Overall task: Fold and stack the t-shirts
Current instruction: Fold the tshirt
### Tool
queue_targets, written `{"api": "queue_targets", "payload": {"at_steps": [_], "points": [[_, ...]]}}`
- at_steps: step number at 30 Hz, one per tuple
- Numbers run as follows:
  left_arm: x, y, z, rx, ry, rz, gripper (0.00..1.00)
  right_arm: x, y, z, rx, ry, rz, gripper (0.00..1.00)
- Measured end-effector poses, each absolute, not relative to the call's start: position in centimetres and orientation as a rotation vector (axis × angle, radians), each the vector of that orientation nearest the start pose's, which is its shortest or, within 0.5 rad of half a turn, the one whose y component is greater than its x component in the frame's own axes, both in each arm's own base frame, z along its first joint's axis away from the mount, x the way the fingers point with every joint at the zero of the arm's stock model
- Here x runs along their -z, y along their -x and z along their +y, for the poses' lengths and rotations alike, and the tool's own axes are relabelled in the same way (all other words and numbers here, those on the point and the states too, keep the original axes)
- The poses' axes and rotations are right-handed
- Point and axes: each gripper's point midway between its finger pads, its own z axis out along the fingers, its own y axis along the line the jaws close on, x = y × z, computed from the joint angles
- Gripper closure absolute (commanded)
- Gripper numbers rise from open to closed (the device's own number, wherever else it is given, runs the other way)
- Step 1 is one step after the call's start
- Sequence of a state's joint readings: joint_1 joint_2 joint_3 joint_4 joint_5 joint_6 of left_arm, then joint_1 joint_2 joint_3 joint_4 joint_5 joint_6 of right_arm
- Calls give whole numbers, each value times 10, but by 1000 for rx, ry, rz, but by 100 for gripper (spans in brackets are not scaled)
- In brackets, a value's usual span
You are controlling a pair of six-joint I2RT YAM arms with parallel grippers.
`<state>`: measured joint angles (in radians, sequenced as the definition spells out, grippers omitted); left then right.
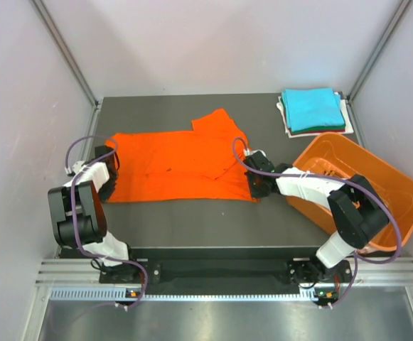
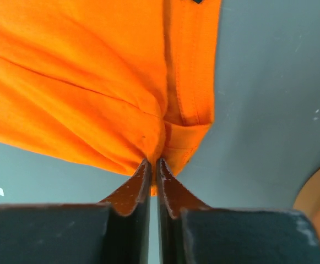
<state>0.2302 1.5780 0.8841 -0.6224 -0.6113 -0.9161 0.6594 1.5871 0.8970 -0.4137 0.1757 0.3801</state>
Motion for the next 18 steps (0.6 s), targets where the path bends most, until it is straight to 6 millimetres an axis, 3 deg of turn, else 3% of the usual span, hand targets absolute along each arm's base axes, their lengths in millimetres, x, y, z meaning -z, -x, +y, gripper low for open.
{"api": "queue_targets", "payload": {"at_steps": [8, 12, 15, 17, 18], "points": [[-37, -261, 148, -767, 1470, 2134, 100, -24, -268, 177, -25, 370, 2638, 100], [-36, -259, 148, -778, 1467, 2143, 99, -24, -266, 177, -29, 394, 2643, 91], [-35, -257, 146, -772, 1468, 2162, 79, -23, -266, 179, -31, 395, 2653, 85], [-35, -255, 145, -778, 1471, 2172, 59, -26, -268, 179, -24, 375, 2656, 74], [-36, -254, 145, -781, 1474, 2174, 41, -29, -269, 179, -13, 355, 2657, 70]]}}
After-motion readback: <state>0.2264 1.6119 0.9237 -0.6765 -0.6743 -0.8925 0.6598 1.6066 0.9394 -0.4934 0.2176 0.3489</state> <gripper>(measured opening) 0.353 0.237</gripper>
